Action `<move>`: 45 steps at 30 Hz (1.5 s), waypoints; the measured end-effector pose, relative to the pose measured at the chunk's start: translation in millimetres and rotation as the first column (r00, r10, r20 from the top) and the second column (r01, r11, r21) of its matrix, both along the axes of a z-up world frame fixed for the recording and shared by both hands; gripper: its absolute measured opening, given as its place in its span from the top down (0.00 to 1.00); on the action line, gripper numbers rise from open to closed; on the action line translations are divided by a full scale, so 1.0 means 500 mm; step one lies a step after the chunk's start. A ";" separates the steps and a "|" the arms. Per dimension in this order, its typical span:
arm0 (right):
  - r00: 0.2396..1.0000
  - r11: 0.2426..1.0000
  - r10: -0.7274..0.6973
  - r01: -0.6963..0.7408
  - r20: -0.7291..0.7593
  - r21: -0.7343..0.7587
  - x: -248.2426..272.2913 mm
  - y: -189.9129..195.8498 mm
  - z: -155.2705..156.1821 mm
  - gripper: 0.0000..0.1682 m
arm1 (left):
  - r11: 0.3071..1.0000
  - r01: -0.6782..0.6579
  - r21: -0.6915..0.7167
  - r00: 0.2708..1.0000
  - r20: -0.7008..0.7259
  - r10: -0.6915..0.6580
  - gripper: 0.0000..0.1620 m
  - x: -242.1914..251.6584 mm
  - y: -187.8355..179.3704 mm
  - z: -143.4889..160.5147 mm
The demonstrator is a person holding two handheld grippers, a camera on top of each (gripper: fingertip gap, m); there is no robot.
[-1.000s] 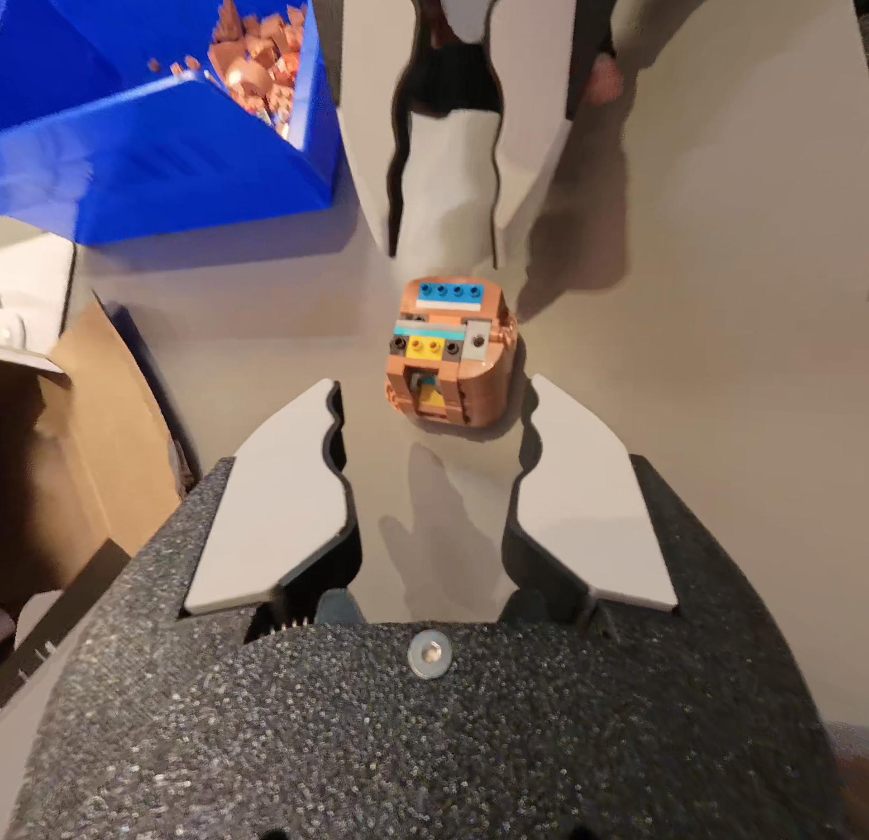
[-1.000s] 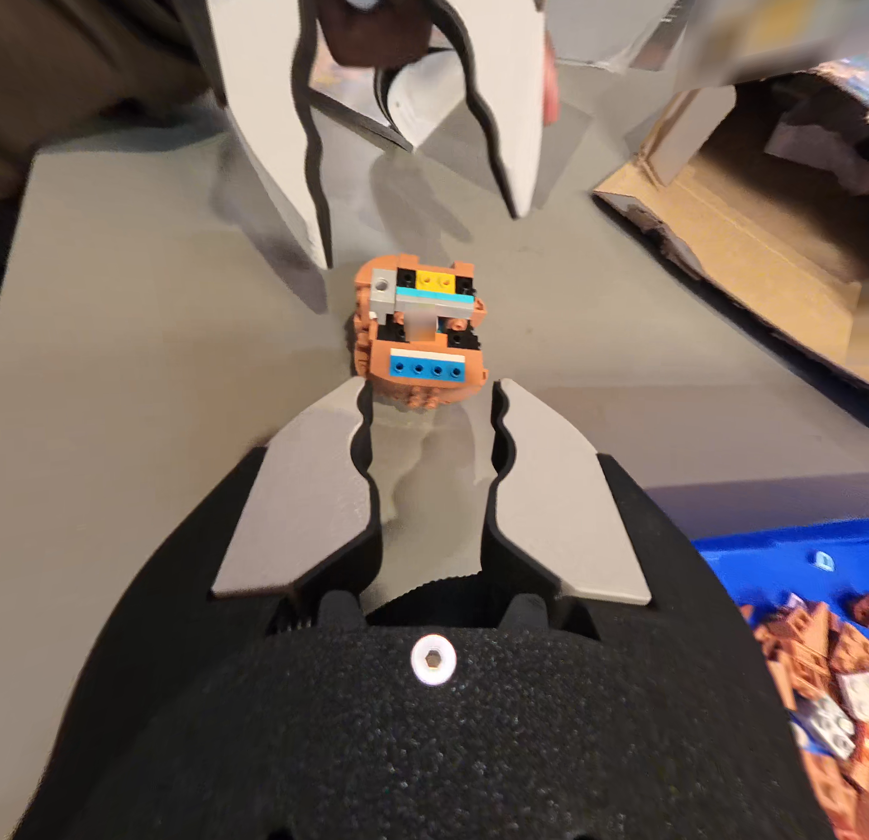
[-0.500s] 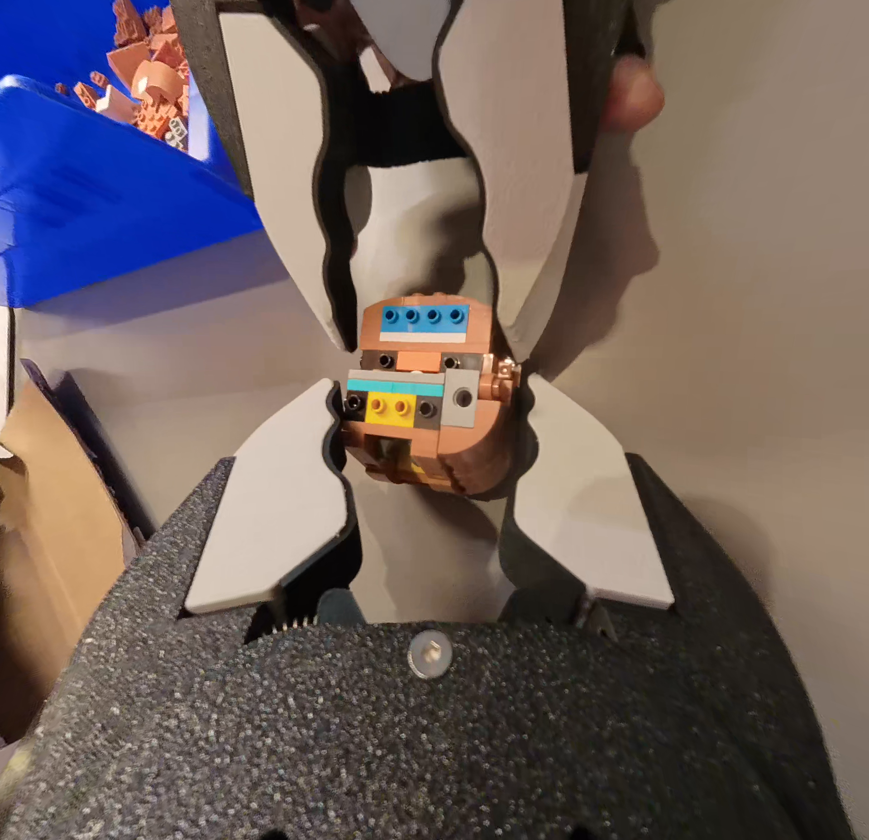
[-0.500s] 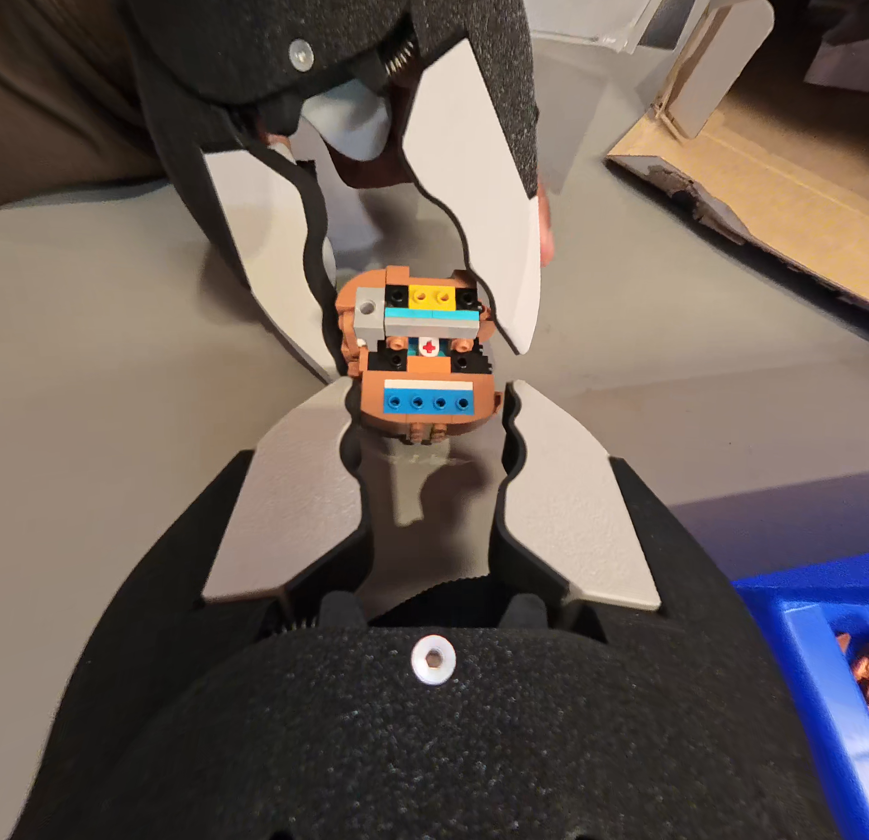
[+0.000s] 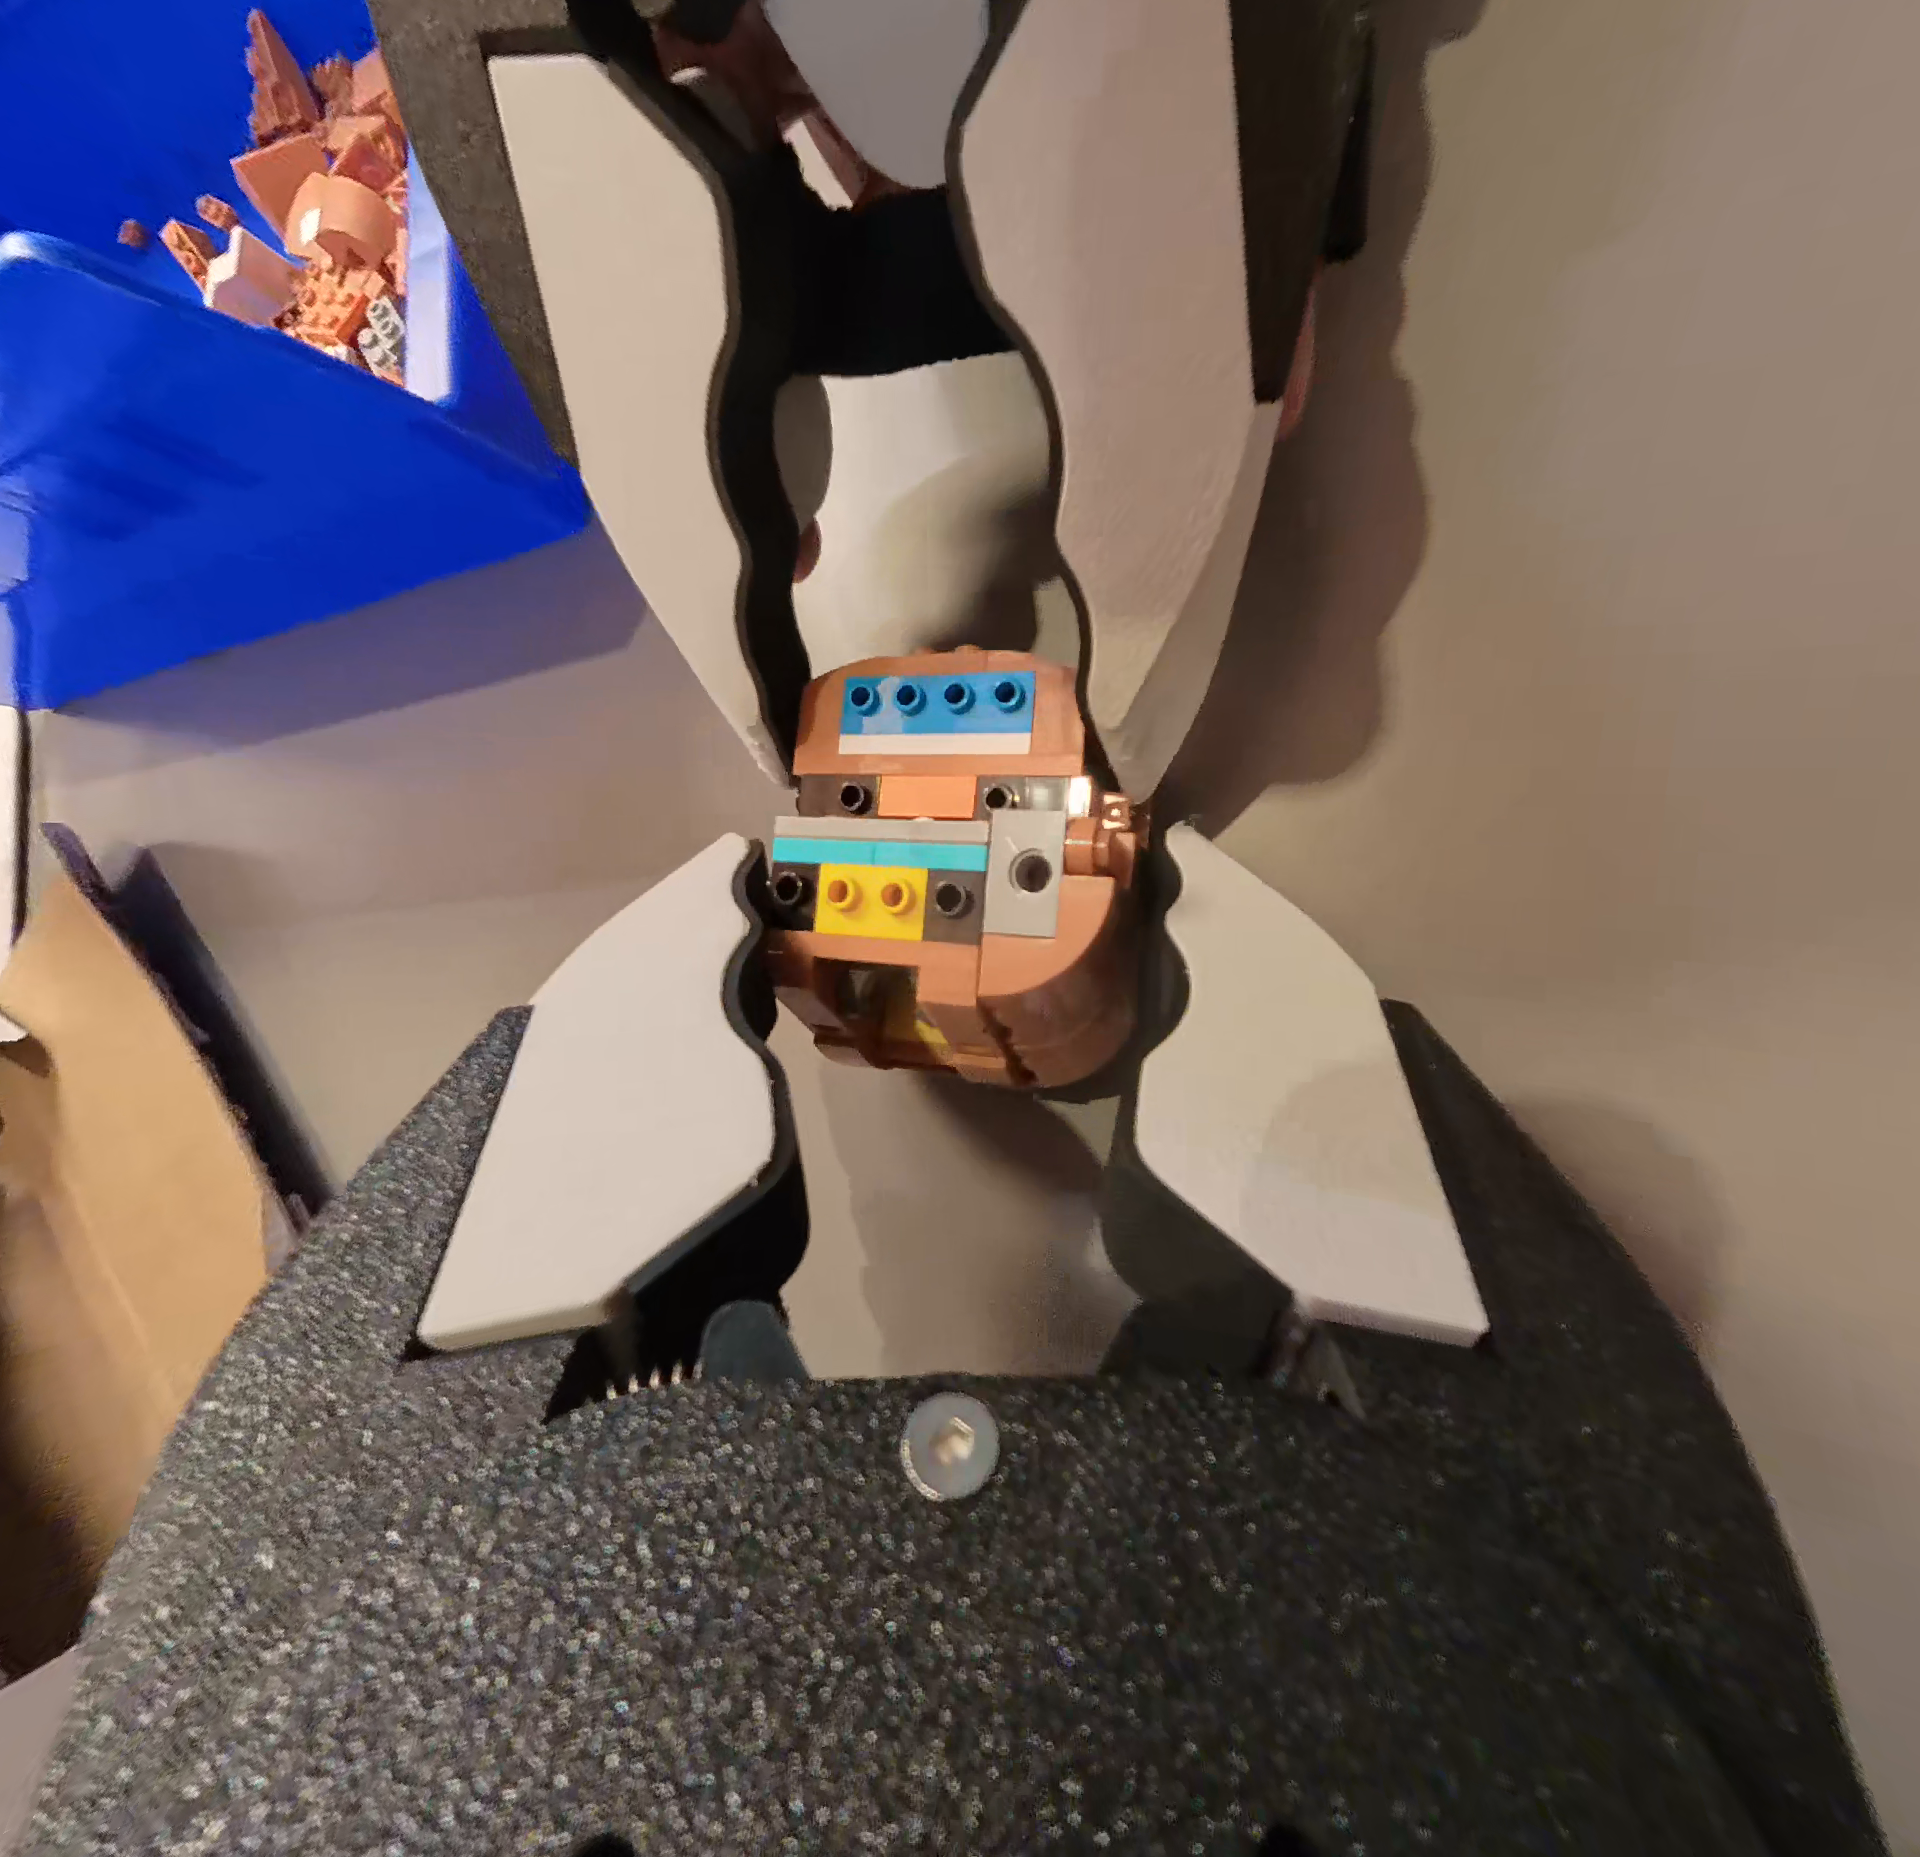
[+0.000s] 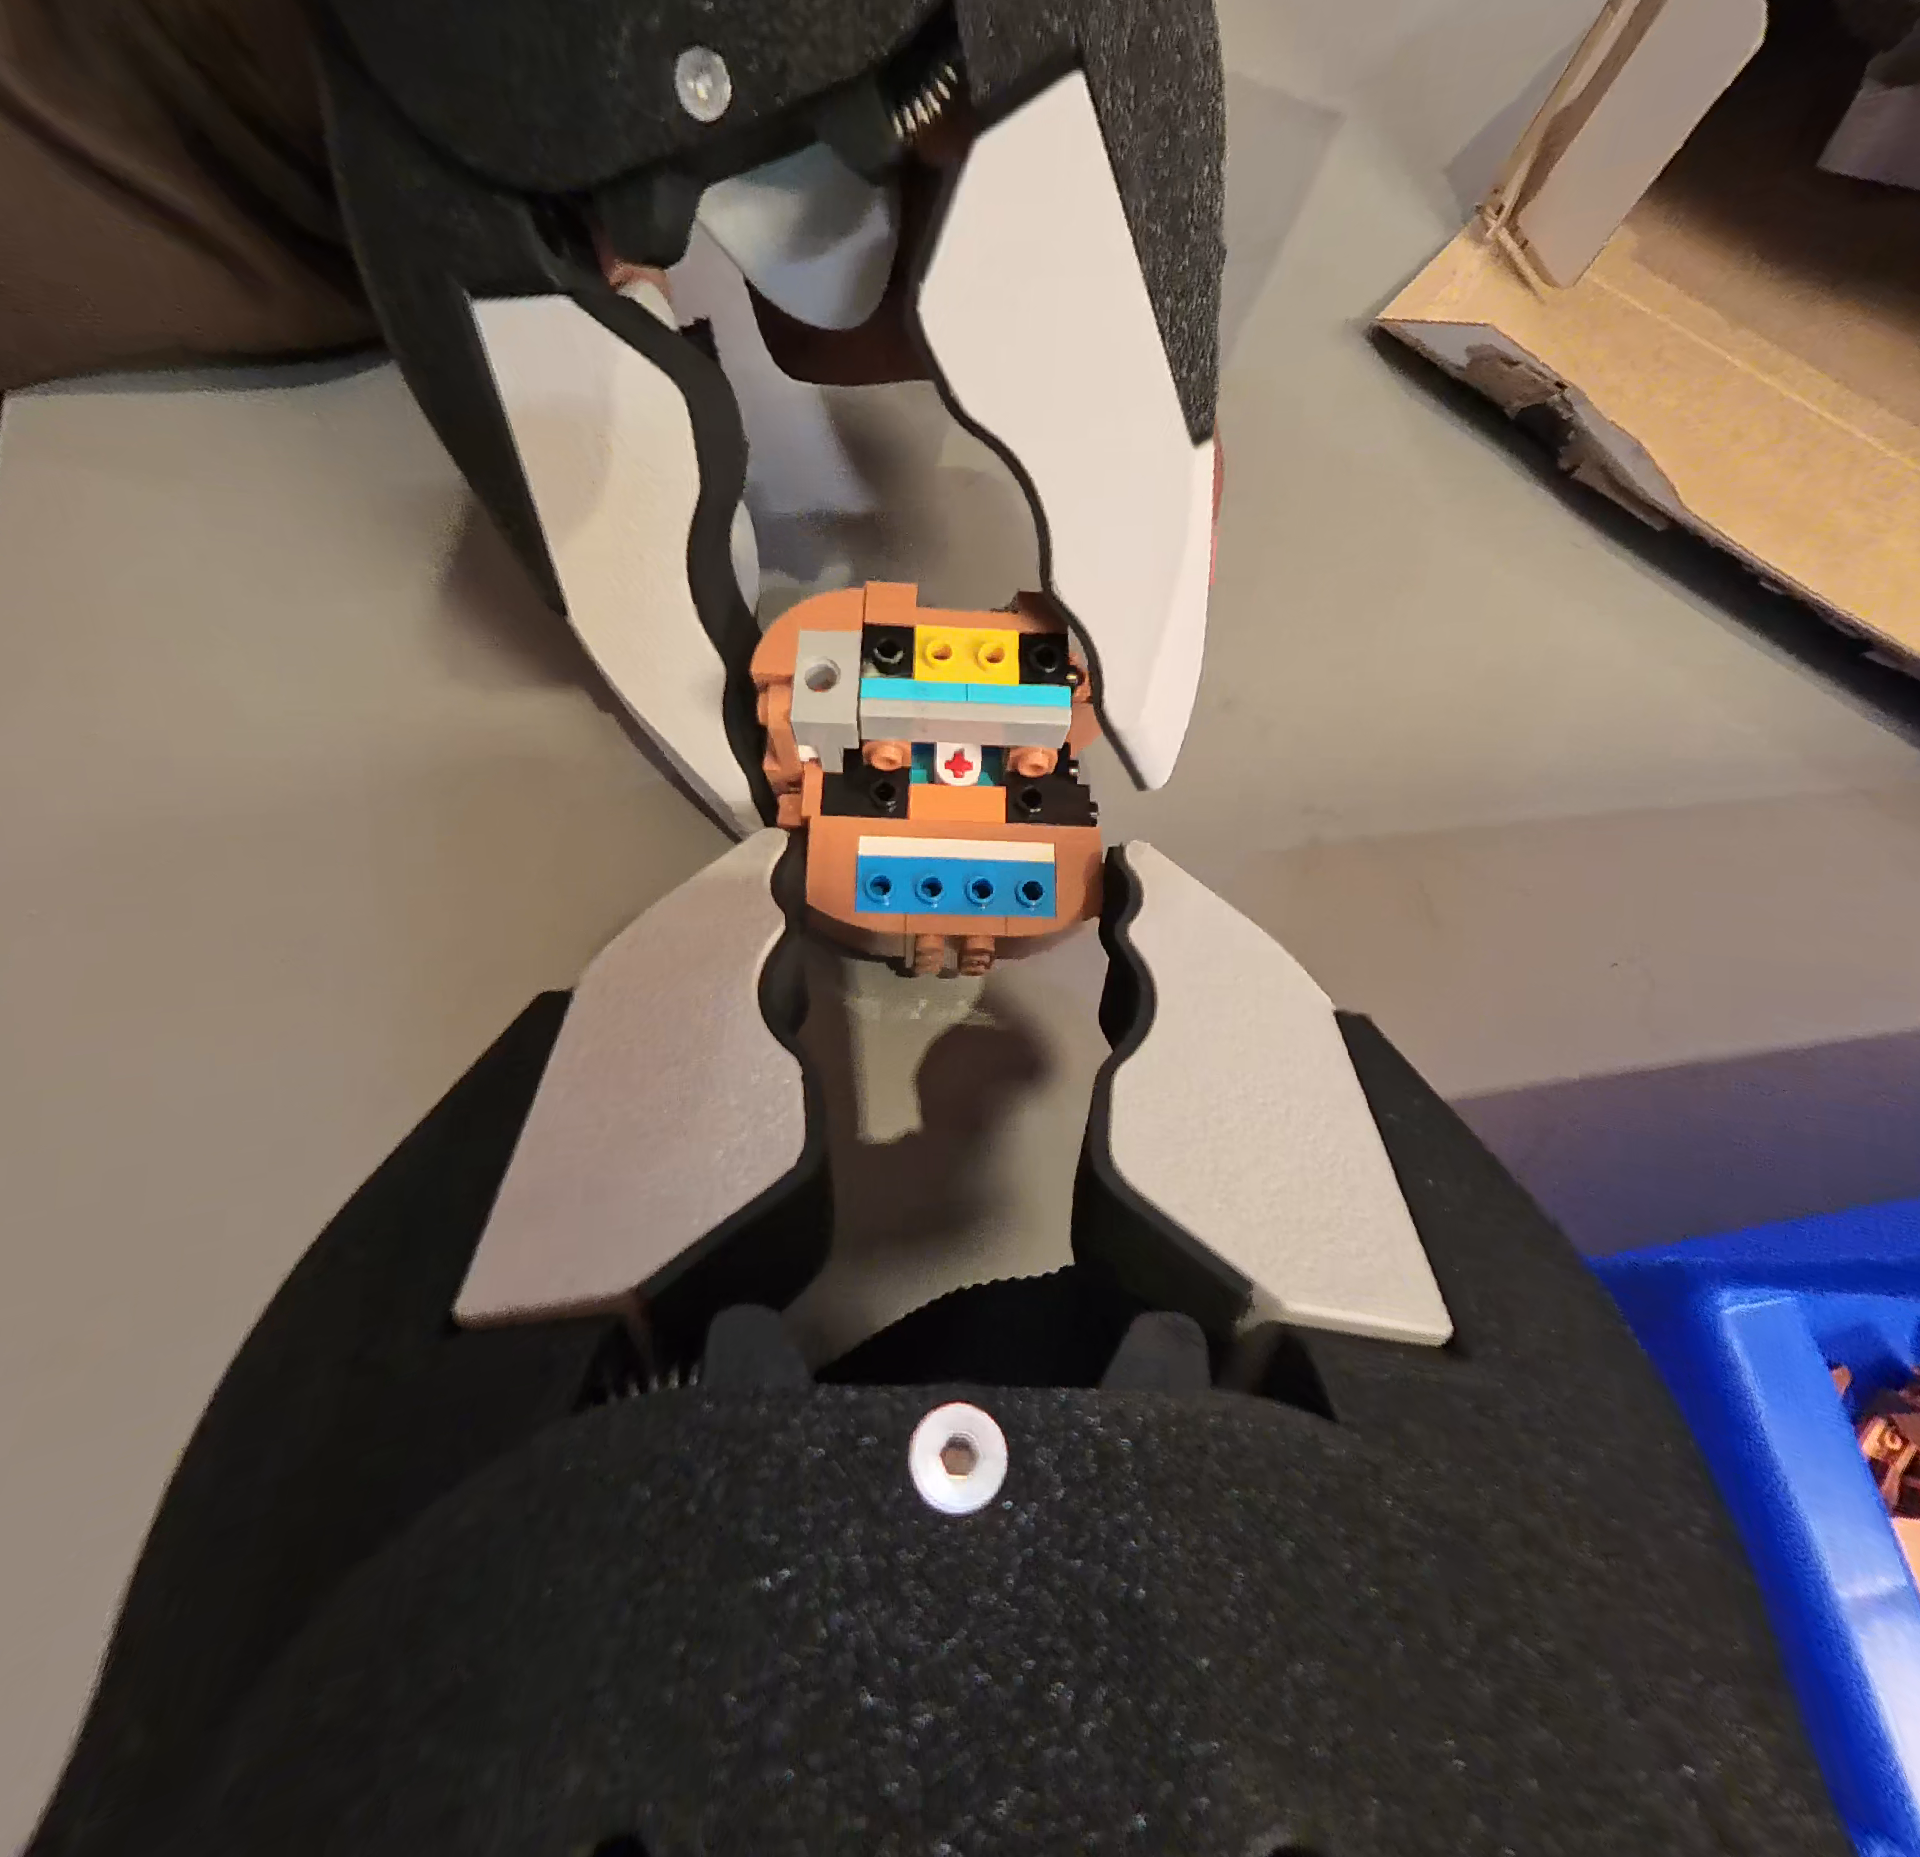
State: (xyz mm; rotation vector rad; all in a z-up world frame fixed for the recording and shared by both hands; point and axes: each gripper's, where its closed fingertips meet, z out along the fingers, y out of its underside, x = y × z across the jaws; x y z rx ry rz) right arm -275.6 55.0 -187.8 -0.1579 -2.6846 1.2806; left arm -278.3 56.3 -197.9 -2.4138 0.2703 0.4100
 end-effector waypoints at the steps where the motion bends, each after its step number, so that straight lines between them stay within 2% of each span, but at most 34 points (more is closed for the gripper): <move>1: 1.000 1.000 0.001 -0.001 0.003 0.000 0.001 0.003 0.000 0.68 | 1.000 0.004 0.001 1.000 0.003 -0.004 0.57 0.001 0.002 0.000; 16: 0.995 0.994 0.091 -0.088 0.044 -0.061 0.034 0.037 0.003 0.69 | 0.996 0.081 0.040 0.994 0.065 -0.083 0.59 0.036 0.028 0.002; 45: 0.991 0.992 0.101 -0.094 0.090 -0.081 0.032 0.039 0.002 0.70 | 0.998 0.053 0.039 0.997 0.054 -0.055 0.59 0.034 0.027 0.003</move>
